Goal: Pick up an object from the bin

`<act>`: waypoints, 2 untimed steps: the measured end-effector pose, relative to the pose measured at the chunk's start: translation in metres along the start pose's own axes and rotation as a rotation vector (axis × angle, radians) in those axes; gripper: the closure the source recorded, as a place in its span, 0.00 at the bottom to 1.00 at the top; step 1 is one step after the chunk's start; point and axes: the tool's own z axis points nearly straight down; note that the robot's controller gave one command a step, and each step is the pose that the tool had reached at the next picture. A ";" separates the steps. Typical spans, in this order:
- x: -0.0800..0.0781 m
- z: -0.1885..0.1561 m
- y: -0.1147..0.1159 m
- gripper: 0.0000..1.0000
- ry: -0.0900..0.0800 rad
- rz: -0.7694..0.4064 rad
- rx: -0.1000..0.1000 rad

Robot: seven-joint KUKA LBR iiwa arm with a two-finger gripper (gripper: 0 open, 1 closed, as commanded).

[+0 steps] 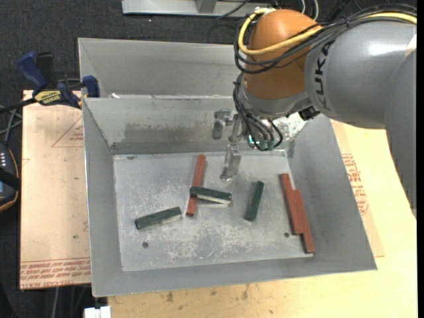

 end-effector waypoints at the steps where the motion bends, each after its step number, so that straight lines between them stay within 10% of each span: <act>1: -0.002 -0.004 0.000 0.00 -0.007 0.001 0.000; 2: -0.004 0.039 0.008 0.00 -0.014 -0.069 0.000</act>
Offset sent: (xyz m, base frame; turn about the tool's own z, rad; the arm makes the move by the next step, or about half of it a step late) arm 0.0027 0.0225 -0.1194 -0.1907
